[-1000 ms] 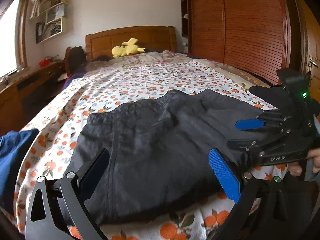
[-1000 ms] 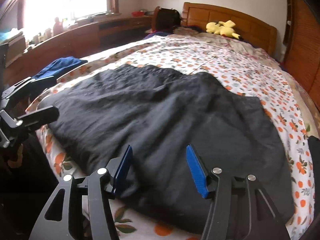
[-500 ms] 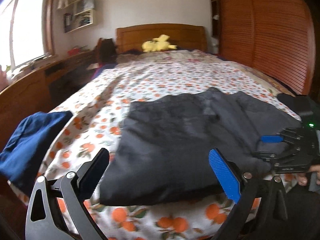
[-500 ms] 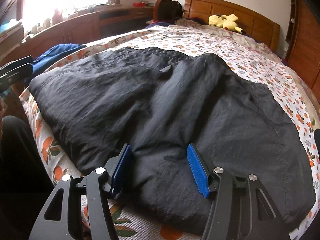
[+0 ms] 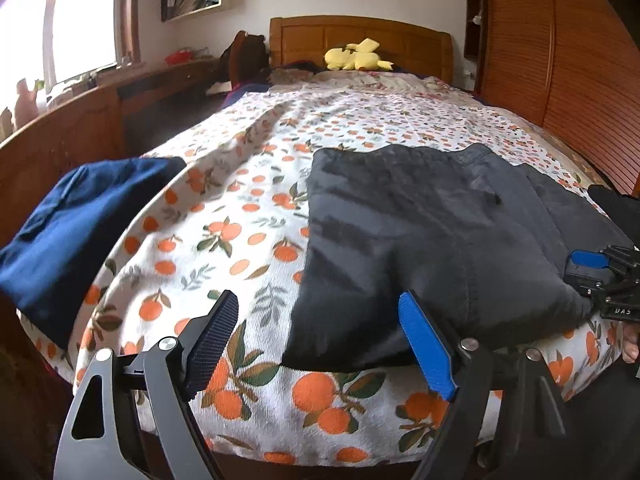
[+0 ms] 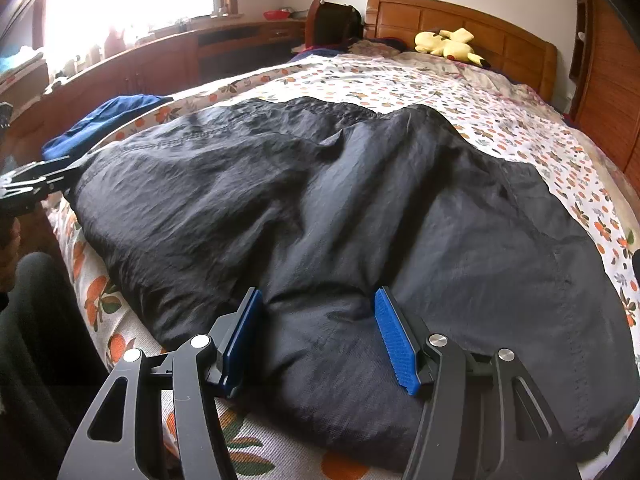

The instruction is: Fold large clothes

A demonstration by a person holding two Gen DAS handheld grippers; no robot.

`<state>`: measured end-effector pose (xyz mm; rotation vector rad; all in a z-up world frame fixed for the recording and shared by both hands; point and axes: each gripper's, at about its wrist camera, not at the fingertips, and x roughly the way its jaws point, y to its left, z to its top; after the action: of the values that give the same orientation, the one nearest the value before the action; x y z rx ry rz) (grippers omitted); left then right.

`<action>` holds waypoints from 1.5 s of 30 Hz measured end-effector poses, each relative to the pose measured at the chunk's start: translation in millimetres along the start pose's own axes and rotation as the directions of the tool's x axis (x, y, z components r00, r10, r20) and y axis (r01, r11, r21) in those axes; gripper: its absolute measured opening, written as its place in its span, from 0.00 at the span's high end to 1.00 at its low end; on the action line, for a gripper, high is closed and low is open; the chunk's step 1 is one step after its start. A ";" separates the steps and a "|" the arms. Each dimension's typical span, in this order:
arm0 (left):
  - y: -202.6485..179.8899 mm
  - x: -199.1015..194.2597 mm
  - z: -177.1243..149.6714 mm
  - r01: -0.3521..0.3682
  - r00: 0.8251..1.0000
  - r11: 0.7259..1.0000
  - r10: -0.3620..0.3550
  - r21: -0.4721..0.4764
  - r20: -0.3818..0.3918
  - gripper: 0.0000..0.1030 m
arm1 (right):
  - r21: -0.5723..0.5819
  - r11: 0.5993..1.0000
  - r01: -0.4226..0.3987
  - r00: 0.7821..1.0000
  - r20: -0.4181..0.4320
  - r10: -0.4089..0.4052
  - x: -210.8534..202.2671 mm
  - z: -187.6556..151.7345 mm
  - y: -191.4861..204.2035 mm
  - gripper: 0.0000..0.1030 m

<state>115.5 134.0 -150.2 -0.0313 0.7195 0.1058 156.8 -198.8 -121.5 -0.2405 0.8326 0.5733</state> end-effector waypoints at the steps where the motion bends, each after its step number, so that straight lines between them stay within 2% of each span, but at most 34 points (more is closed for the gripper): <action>1: 1.9 2.7 -2.2 0.004 1.000 1.000 -0.004 -0.011 -0.008 0.19 | -0.001 1.000 0.000 1.000 -0.001 0.000 0.2 -0.2 -0.4 0.46; 6: 9.4 13.0 -13.2 0.071 0.996 0.994 -0.075 -0.088 -0.043 0.28 | 0.001 1.000 0.001 1.000 0.000 -0.001 0.6 -0.7 -1.1 0.46; 13: 2.7 13.9 -14.0 0.126 0.990 0.986 -0.132 -0.110 -0.047 0.55 | 0.001 1.000 0.000 1.000 0.001 0.000 0.4 -1.0 -1.2 0.45; 14: 1.3 13.9 -13.9 0.126 0.990 0.986 -0.132 -0.110 -0.048 0.56 | 0.001 1.000 -0.001 1.000 0.003 0.001 0.4 -1.1 -0.9 0.45; 18: -5.9 8.9 -11.2 0.149 0.988 0.985 -0.153 -0.090 -0.033 0.84 | 0.002 1.000 -0.002 1.000 0.007 0.002 0.9 -0.7 -0.9 0.45; 19: -8.9 6.4 -9.4 0.147 0.988 0.986 -0.149 -0.079 -0.026 0.88 | 0.002 1.000 -0.003 1.000 0.008 0.003 0.7 -1.3 -1.2 0.45; 21: -16.0 -4.1 -1.4 0.140 0.990 0.989 -0.140 -0.055 0.007 0.90 | 0.002 1.000 -0.003 1.000 0.009 0.003 0.9 -1.7 -1.3 0.45; 24: -20.8 -19.8 13.8 0.170 0.984 0.984 -0.167 -0.055 0.057 0.91 | 0.005 1.000 -0.003 1.000 0.009 0.002 1.0 -1.6 -1.2 0.46; 32: -75.3 -57.5 66.1 0.238 0.956 0.970 -0.244 0.053 0.165 0.93 | 0.022 1.000 -0.018 1.000 0.006 0.018 -6.7 2.4 -4.2 0.46; 41: -167.7 -71.1 98.8 0.312 0.920 0.928 -0.348 0.203 0.180 0.94 | 0.067 0.998 -0.011 0.998 0.063 0.007 -46.9 -6.6 -35.7 0.46; 45: -210.4 -70.2 106.0 0.358 0.900 0.900 -0.403 0.248 0.167 0.94 | 0.088 0.996 0.030 0.996 0.078 -0.037 -70.1 -17.1 -57.2 0.46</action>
<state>155.2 -74.3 -25.9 0.0422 0.4933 -0.3433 141.1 -280.0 -81.0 -0.1508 0.7727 0.5112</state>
